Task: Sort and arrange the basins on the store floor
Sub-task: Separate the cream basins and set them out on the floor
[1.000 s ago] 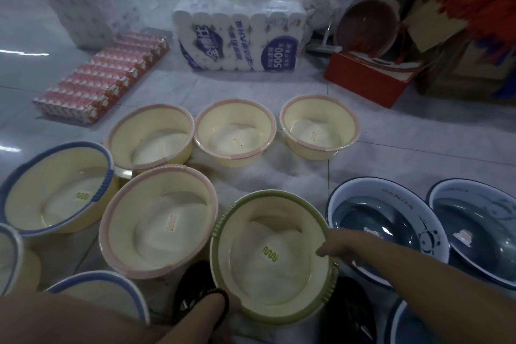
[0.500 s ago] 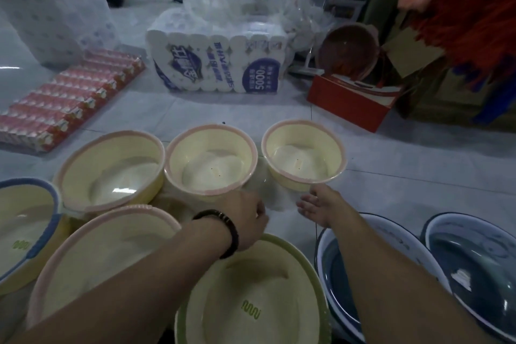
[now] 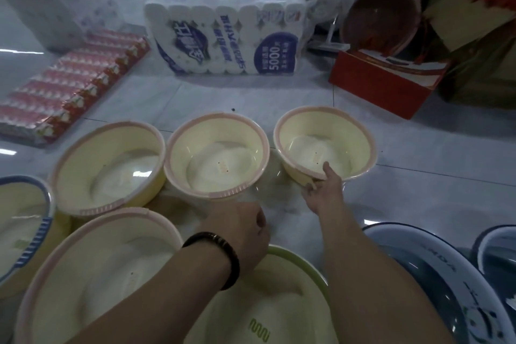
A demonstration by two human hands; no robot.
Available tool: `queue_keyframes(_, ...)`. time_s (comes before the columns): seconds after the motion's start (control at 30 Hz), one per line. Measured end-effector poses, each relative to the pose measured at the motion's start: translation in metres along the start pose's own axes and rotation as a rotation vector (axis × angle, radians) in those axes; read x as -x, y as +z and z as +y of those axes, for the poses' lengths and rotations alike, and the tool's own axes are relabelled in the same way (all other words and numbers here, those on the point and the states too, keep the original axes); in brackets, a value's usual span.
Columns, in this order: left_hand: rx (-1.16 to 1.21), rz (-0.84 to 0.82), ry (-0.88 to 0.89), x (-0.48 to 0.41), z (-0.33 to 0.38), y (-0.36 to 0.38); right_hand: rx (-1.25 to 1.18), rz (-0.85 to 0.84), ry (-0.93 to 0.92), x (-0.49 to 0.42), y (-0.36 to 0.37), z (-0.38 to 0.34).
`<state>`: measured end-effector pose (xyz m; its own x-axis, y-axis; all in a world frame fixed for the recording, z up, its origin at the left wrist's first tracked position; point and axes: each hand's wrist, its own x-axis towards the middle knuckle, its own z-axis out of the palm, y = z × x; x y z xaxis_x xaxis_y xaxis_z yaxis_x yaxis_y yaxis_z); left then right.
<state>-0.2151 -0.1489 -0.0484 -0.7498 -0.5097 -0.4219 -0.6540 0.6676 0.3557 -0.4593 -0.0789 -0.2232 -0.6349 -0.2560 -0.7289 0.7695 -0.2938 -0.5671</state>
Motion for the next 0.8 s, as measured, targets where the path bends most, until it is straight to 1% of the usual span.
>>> queue_keyframes(0.03, -0.001, -0.012, -0.006, 0.0, -0.001, 0.0, -0.043, 0.032, -0.033, 0.005, 0.005, -0.001)
queue_keyframes(0.1, 0.003, -0.017, -0.015, 0.001, -0.003, -0.003, -0.061, 0.212, -0.107, 0.018, 0.008, -0.006)
queue_keyframes(0.17, 0.0, -0.024, -0.022, 0.001, -0.004, -0.004, 0.04, 0.44, -0.199, 0.036, 0.006, -0.015)
queue_keyframes(0.2, -0.008, -0.035, -0.02, 0.003, -0.004, -0.004, 0.136, 0.52, -0.241, 0.05, 0.002, -0.021)
queue_keyframes(0.23, -0.022, -0.037, -0.014, 0.006, -0.004, -0.005, 0.221, 0.557, -0.278, 0.06, -0.004, -0.028)
queue_keyframes(0.27, -0.039, -0.04, -0.006, 0.009, -0.004, -0.008, 0.287, 0.559, -0.303, 0.072, -0.009, -0.036)
queue_keyframes(0.33, -0.059, -0.042, 0.007, 0.017, -0.005, -0.016, 0.381, 0.512, -0.37, 0.098, -0.02, -0.051)
queue_keyframes(0.4, -0.032, -0.026, -0.005, 0.022, -0.01, -0.028, 0.457, 0.468, -0.432, 0.125, -0.029, -0.065)
queue_keyframes(0.47, 0.084, -0.013, -0.055, 0.027, -0.017, -0.038, 0.52, 0.402, -0.474, 0.161, -0.035, -0.077)
queue_keyframes(0.57, 0.272, 0.027, -0.131, 0.037, -0.034, -0.045, 0.579, 0.274, -0.491, 0.22, -0.046, -0.088)
queue_keyframes(0.7, 0.362, -0.034, -0.197, 0.056, -0.06, -0.044, 0.643, 0.212, -0.502, 0.284, -0.07, -0.078)
queue_keyframes(0.8, 0.528, -0.027, -0.209, 0.071, -0.073, -0.042, 0.678, 0.186, -0.441, 0.317, -0.096, -0.053)
